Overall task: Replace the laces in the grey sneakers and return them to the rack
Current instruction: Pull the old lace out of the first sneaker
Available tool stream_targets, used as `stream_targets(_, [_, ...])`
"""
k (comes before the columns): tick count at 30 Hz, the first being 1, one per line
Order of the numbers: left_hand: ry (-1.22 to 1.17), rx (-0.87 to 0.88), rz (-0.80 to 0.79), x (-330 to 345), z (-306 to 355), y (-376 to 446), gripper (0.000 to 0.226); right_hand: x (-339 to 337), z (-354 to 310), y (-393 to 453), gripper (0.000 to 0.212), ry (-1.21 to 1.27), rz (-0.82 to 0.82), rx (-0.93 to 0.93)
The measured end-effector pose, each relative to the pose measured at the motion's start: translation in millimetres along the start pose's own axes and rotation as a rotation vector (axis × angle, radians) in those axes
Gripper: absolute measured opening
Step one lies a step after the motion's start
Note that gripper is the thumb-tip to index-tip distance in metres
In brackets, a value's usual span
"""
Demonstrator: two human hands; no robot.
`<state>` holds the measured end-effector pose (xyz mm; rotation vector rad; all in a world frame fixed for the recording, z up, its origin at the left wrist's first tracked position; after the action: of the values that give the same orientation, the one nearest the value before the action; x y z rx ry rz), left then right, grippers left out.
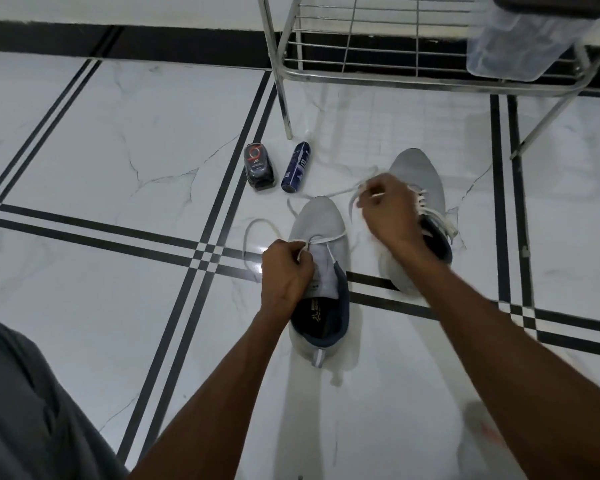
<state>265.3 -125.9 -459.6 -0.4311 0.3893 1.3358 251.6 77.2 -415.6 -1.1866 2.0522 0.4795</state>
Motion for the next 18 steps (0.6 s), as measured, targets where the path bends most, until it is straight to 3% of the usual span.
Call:
stream_targets(2, [0.009,0.012,-0.001,0.2,0.6,1.4,0.03,33.6,-8.1,-22.7,0.008,-0.177,-0.226,-0.192])
stream_targets(4, [0.004,0.018,0.007,0.2,1.0,2.3,0.032,57.0,-9.9,-33.4,0.007,-0.322,-0.316,-0.317])
stream_targets(9, [-0.011,0.022,0.024,-1.4,0.5,4.4,0.03,71.1,-17.6,-35.4,0.015,-0.492,-0.313,-0.405])
stream_targets(12, [0.0,0.048,0.027,-0.9,0.9,2.5,0.034,68.0,-18.7,-35.4,0.006,-0.46,-0.308,-0.369])
stream_targets(14, [0.005,0.047,0.026,-1.6,-1.2,0.7,0.034,46.4,-10.4,-21.4,0.012,-0.306,-0.142,-0.198])
stream_targets(16, [0.013,0.03,0.034,-2.9,-3.2,-0.3,0.031,6.8,6.1,5.2,0.016,-0.074,0.237,0.088])
stream_targets(18, [-0.003,0.012,0.041,-2.7,-2.1,-1.1,0.029,-23.7,16.1,17.5,0.014,-0.01,0.479,0.195])
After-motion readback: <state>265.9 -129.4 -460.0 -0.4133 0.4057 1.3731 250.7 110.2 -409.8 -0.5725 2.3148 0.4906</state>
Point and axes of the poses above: each hand's wrist, its own y-axis towards the middle knuckle, its own x-axis out of the palm, z = x × y, the point moved 2 cm from there along y, towards the middle knuckle, and after that the axes turned 13 degrees about -y, right-handed, at the moved point
